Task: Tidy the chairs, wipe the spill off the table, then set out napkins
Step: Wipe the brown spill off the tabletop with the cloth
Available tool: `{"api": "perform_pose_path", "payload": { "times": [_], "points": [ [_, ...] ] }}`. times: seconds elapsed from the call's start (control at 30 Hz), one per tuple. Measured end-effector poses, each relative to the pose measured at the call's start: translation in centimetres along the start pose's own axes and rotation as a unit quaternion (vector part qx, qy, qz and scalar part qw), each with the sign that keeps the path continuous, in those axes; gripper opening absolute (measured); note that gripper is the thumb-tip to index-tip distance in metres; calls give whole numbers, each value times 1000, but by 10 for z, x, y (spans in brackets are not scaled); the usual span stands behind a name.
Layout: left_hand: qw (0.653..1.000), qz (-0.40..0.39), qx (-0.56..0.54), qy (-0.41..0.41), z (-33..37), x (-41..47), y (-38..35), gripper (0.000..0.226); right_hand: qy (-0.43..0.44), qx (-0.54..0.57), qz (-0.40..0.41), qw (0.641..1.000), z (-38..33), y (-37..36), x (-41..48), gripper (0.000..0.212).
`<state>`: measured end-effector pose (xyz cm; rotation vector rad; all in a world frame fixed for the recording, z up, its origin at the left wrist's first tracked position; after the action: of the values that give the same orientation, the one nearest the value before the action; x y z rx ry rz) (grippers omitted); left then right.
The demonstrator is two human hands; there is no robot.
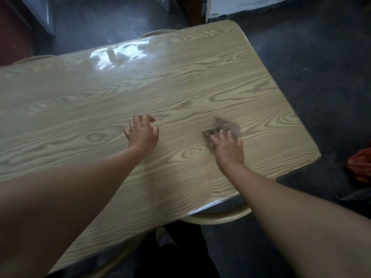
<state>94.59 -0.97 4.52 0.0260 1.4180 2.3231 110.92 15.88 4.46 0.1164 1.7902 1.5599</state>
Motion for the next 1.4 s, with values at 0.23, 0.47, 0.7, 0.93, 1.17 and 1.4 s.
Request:
{"api": "perform_pose_path", "payload": {
  "times": [0.23,0.47,0.7,0.93,1.17,1.4],
  "points": [
    [1000,2,5,-8,-5,-9,1,27,91,73,24,993,-80,-36,-34,51],
    [1000,10,14,14,-3,-12,-4,28,302,-7,-12,953,-105,-38,-59,42],
    [1000,-15,14,-18,18,-15,-18,29,-7,77,16,997,16,-15,-11,44],
    [1000,-3,16,20,24,16,-15,29,149,61,1,987,-68,-12,-2,45],
    [999,10,8,30,50,74,-15,30,159,9,46,986,-19,31,89,52],
    [999,9,-3,50,59,135,-18,30,-10,79,49,996,-4,78,204,52]
  ]
}}
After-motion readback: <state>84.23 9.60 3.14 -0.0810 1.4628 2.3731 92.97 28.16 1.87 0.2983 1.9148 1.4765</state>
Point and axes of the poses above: each hand's wrist, its own x-axis towards the middle knuckle, its own y-axis out of the back of the hand, z = x × y, the point moved 1 cm from there along x, towards the middle knuckle
